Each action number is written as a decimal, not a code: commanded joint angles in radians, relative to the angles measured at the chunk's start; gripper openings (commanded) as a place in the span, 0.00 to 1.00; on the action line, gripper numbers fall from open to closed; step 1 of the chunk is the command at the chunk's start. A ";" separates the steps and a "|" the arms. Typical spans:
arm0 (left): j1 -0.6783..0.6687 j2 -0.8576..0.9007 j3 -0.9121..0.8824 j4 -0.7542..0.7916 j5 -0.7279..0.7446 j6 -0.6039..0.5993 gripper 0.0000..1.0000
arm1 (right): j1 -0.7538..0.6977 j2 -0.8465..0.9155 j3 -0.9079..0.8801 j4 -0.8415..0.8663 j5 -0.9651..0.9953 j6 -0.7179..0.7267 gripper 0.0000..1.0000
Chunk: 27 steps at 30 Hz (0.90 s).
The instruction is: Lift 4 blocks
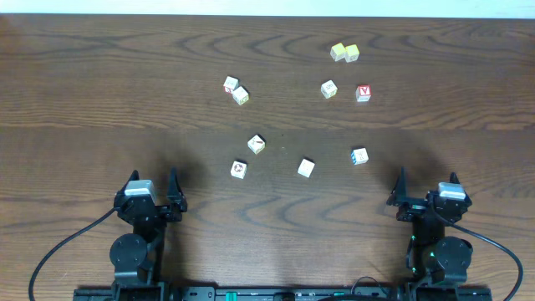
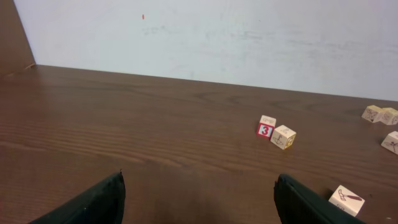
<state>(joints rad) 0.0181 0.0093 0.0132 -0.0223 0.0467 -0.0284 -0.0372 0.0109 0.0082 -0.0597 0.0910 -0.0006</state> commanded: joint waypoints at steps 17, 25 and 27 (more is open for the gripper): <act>0.003 -0.005 -0.009 -0.048 -0.006 0.006 0.77 | -0.002 0.230 0.363 0.079 -0.411 0.091 0.99; 0.003 -0.005 -0.009 -0.047 -0.006 0.005 0.77 | 0.000 0.782 0.974 -0.658 -0.541 0.031 0.99; 0.003 -0.005 -0.009 -0.047 -0.005 0.006 0.77 | 0.000 0.896 1.067 -0.747 -0.658 0.087 0.99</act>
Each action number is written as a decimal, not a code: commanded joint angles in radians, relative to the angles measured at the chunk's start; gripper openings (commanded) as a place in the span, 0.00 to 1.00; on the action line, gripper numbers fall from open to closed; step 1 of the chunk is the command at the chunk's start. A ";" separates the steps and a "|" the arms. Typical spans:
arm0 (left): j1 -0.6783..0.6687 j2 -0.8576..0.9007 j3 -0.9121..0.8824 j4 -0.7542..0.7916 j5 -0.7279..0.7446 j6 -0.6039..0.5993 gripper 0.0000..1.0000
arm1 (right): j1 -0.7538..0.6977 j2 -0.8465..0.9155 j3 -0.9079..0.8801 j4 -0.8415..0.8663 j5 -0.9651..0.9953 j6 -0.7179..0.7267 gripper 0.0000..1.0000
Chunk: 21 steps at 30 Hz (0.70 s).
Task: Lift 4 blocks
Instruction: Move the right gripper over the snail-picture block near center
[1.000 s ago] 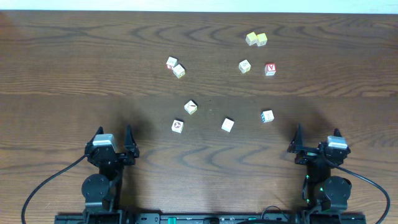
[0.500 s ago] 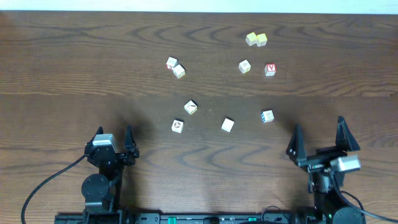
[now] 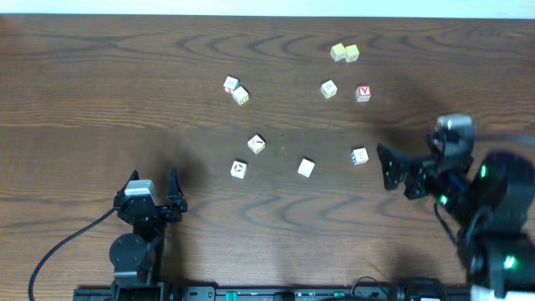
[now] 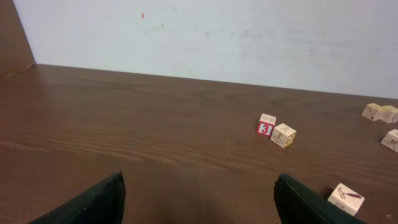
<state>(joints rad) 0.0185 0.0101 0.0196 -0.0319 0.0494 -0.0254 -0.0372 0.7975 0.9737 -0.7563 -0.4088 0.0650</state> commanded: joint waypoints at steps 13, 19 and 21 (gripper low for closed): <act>0.003 -0.006 -0.016 -0.038 -0.008 0.003 0.77 | 0.150 0.620 0.111 -0.085 0.312 0.095 0.73; 0.003 -0.006 -0.016 -0.038 -0.008 0.003 0.77 | 0.189 0.765 0.111 -0.061 0.438 0.076 0.75; 0.003 -0.006 -0.016 -0.038 -0.008 0.003 0.77 | 0.190 0.805 0.111 -0.022 0.460 0.076 0.76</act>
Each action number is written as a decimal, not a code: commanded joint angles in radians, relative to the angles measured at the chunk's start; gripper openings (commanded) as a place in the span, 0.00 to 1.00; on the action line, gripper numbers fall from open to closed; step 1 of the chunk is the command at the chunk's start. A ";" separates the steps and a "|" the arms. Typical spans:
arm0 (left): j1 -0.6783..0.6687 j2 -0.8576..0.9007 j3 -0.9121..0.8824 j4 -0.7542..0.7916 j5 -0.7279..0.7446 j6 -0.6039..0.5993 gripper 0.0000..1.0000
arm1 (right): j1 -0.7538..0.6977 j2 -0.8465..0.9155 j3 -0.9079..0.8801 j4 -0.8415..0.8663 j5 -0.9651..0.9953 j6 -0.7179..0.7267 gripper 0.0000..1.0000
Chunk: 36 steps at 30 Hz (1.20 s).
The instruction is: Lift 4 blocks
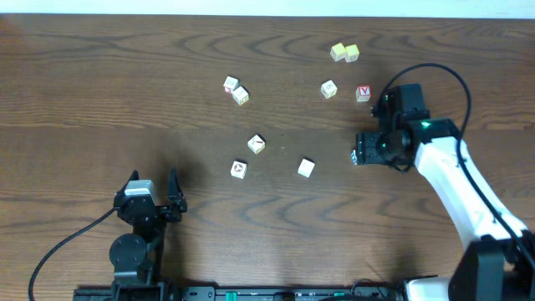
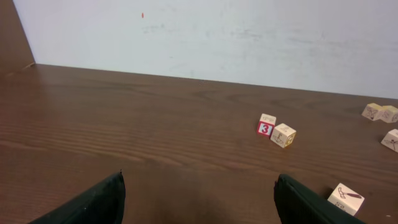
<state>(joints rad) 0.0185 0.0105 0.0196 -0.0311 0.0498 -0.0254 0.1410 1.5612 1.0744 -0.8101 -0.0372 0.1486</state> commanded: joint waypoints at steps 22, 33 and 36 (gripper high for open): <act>0.003 -0.006 -0.016 -0.039 -0.009 0.003 0.77 | 0.041 0.151 0.002 0.101 0.136 -0.026 0.73; 0.003 -0.006 -0.016 -0.039 -0.009 0.003 0.77 | 0.042 0.313 0.002 0.209 -0.046 0.006 0.65; 0.003 -0.006 -0.016 -0.039 -0.009 0.003 0.77 | 0.042 0.313 0.002 0.193 -0.080 0.000 0.48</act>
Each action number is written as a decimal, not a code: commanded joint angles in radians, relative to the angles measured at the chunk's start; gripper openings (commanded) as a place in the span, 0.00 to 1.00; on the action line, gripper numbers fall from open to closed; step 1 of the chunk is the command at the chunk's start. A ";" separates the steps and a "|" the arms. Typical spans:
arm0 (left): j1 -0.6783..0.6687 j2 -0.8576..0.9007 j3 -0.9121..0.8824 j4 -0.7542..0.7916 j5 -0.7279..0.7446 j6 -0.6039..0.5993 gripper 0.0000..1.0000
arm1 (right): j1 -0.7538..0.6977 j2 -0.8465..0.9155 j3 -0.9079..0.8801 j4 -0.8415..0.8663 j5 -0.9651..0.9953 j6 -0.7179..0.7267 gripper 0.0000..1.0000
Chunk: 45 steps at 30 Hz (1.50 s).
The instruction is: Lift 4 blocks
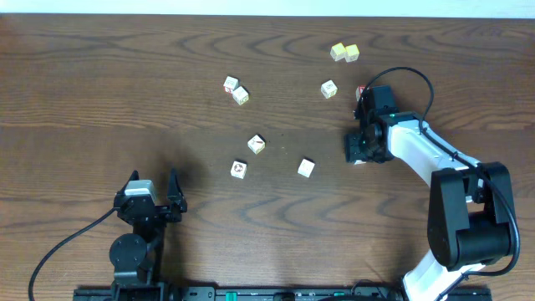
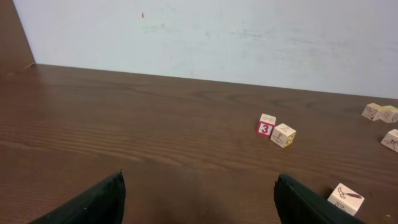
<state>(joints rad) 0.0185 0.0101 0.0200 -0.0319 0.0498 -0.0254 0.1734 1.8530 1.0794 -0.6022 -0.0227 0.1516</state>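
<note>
Several small wooden blocks lie scattered on the dark wood table [image 1: 100, 75]. My right gripper [image 1: 358, 149] is down at the middle right, over the spot of a block that it hides; whether its jaws are open or shut does not show. A red-faced block [image 1: 362, 90] peeks out just behind the right arm. My left gripper [image 1: 151, 197] rests open at the front left with nothing between its fingers [image 2: 99, 200]. In the left wrist view a red "3" block [image 2: 265, 128] touches a plain block [image 2: 283, 135], far ahead.
Two yellowish blocks [image 1: 344, 53] sit at the far right, one block [image 1: 328, 89] below them. Three blocks [image 1: 257, 144] [image 1: 239, 170] [image 1: 306, 167] lie mid-table between the arms. A white wall [image 2: 205, 37] runs behind the table's far edge.
My right gripper has shifted a little left and down over the block at the middle right, which showed beside it before and is now covered. The left arm has not moved.
Both arms rested open at the table's front. Then the right arm was raised and out over the right side. Later it was beside the middle-right block, and now it sits over that block. No block has changed place; the left arm stayed put.
</note>
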 commanded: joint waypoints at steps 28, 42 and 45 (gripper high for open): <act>0.003 -0.006 -0.016 -0.034 0.034 -0.006 0.77 | 0.190 0.021 -0.002 -0.068 -0.123 0.143 0.27; 0.003 0.001 0.002 -0.012 0.232 -0.246 0.77 | 0.226 0.021 0.002 -0.066 -0.004 0.206 0.26; 0.003 0.014 0.073 -0.029 0.277 -0.244 0.77 | 0.204 0.021 0.002 -0.067 0.000 0.187 0.28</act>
<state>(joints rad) 0.0185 0.0105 0.0315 -0.0277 0.2409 -0.2451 0.4057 1.8530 1.0893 -0.6617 -0.0811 0.3595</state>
